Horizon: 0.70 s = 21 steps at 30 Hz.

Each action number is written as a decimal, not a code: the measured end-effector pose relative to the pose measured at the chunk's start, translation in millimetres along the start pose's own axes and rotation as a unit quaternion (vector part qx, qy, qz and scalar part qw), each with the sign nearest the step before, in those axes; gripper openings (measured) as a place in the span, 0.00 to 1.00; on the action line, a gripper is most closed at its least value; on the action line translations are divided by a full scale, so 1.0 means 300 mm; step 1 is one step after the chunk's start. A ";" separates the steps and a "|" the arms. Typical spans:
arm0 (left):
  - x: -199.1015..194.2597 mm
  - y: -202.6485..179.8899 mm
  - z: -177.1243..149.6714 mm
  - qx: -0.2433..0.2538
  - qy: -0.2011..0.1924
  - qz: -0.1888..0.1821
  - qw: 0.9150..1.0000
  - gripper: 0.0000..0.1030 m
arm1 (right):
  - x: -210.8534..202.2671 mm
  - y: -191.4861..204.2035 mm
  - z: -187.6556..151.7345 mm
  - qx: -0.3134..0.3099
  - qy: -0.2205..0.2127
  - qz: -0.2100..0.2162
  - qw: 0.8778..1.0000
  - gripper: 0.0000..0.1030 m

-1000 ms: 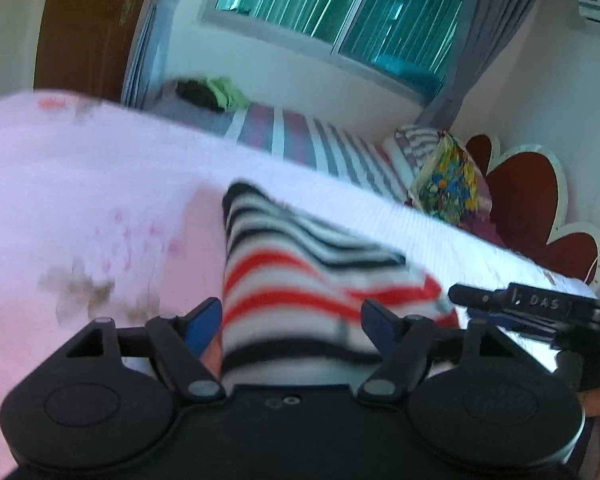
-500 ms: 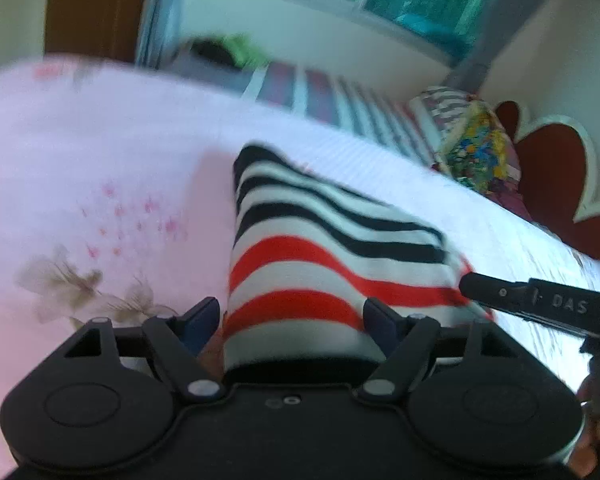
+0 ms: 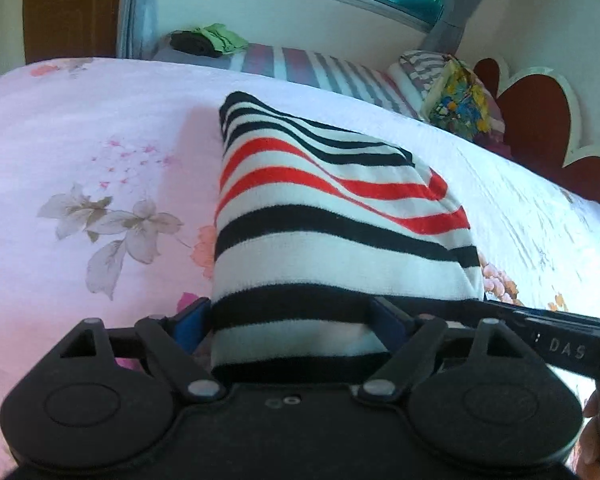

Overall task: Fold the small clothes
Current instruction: 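Lay the folded bundle flat on the bed and open both grippers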

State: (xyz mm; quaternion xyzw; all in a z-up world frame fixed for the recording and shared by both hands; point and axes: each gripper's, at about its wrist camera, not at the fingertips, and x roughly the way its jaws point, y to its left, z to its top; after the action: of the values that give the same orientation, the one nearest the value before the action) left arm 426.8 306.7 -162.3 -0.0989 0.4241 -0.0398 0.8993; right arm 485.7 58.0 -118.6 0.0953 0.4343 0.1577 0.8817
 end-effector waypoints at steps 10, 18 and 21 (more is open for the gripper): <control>-0.039 -0.065 -0.057 0.016 0.012 0.036 0.999 0.85 | -0.026 -0.025 -0.065 0.008 0.025 -0.040 0.999 0.40; -0.070 -0.109 -0.053 0.005 0.022 0.080 0.997 1.00 | -0.165 -0.041 -0.066 0.016 -0.013 -0.012 1.000 0.58; -0.036 -0.114 -0.046 -0.017 0.066 0.149 0.987 1.00 | -0.210 -0.053 -0.076 0.021 -0.013 -0.005 1.000 0.59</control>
State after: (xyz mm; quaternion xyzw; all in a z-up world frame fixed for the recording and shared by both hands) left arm 409.7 272.9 -155.5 -0.0474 0.4929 0.0951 0.8636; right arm 434.5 21.2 -90.7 0.1134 0.4267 0.1433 0.8857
